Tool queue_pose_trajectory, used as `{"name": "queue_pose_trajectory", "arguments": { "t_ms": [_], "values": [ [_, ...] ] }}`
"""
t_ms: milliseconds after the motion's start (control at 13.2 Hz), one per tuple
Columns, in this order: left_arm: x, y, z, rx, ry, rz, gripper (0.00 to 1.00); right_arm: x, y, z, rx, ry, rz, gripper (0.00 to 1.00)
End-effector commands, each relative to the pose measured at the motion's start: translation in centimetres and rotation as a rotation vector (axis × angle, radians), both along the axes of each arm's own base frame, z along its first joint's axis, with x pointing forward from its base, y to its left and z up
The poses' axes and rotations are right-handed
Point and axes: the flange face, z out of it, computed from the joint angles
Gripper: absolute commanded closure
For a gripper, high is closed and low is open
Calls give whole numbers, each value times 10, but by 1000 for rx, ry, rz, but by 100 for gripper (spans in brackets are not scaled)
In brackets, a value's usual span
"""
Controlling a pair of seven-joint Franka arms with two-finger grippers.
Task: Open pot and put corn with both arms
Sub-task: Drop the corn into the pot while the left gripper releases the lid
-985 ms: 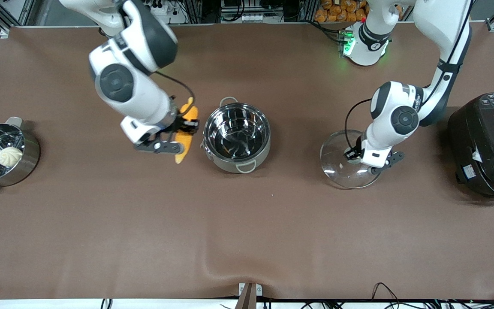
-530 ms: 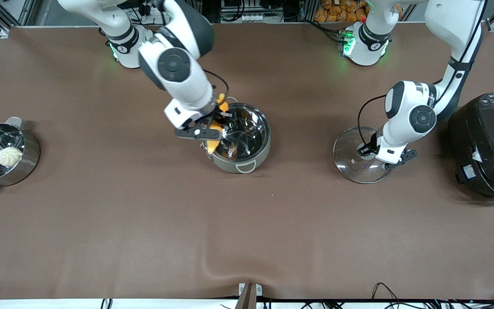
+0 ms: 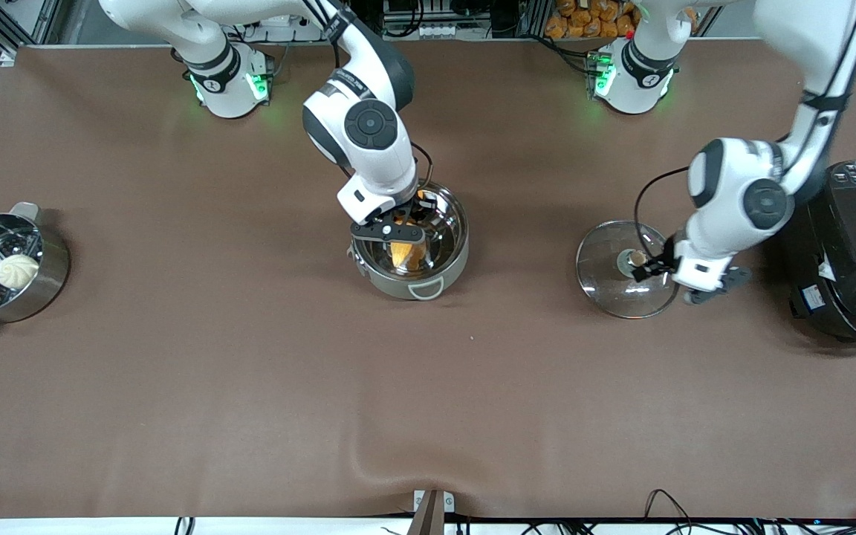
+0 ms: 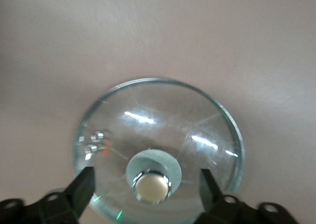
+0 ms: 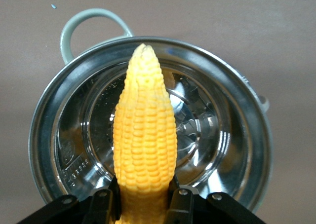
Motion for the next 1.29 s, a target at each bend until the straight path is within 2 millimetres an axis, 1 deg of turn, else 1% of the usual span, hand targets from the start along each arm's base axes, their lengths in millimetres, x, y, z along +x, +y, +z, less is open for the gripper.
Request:
{"name": "queue_pose_trajectory", "arguments": {
  "t_ms": [0, 76, 152, 227, 303, 379, 455, 530, 606, 682, 758, 833, 909, 985, 1136, 1212],
  "values": [
    [32, 5, 95, -4, 2, -115, 0, -2, 8, -7, -10, -20, -13, 50],
    [41, 10, 130, -6, 2, -160, 0, -1, 7, -9, -16, -23, -11, 43],
    [47, 13, 161, -5, -4, -189, 0, -1, 6, -10, -24, -29, -4, 21],
    [47, 27, 185, -4, 15, -196, 0, -1, 6, -11, -29, -33, 0, 10],
    [45, 32, 204, -4, 30, -226, 0, -1, 6, -11, -29, -33, 0, 0],
    [44, 33, 219, -5, 31, -291, 0, -1, 6, -10, -28, -35, 1, 0],
    [43, 35, 235, -3, 10, -319, 0, 1, 6, -10, -26, -35, -3, 0],
    [38, 34, 251, 1, -10, -328, 0, 7, 1, -5, -19, -38, -17, 0],
    [32, 34, 265, 5, -34, -332, 0, 13, -5, 5, -3, -41, -40, 0],
    [29, 36, 272, 10, -44, -332, 0, 25, -16, 22, 16, -58, -66, 0],
    [26, 36, 278, 10, -48, -338, 0, 34, -32, 45, 31, -75, -88, 0],
    [21, 35, 287, 12, -57, -338, 0, 47, -59, 76, 45, -89, -135, 0],
    [19, 34, 291, 10, -62, -342, 0, 56, -88, 106, 38, -79, -174, 0],
    [13, 33, 298, 4, -73, -342, 0, 63, -119, 130, 21, -74, -193, 0],
    [5, 25, 300, 2, -49, -350, 0, 68, -174, 172, -7, -65, -119, 0],
    [2, 22, 303, 1, -50, -359, 0, 73, -207, 189, -15, -66, -89, 0]
  ]
}}
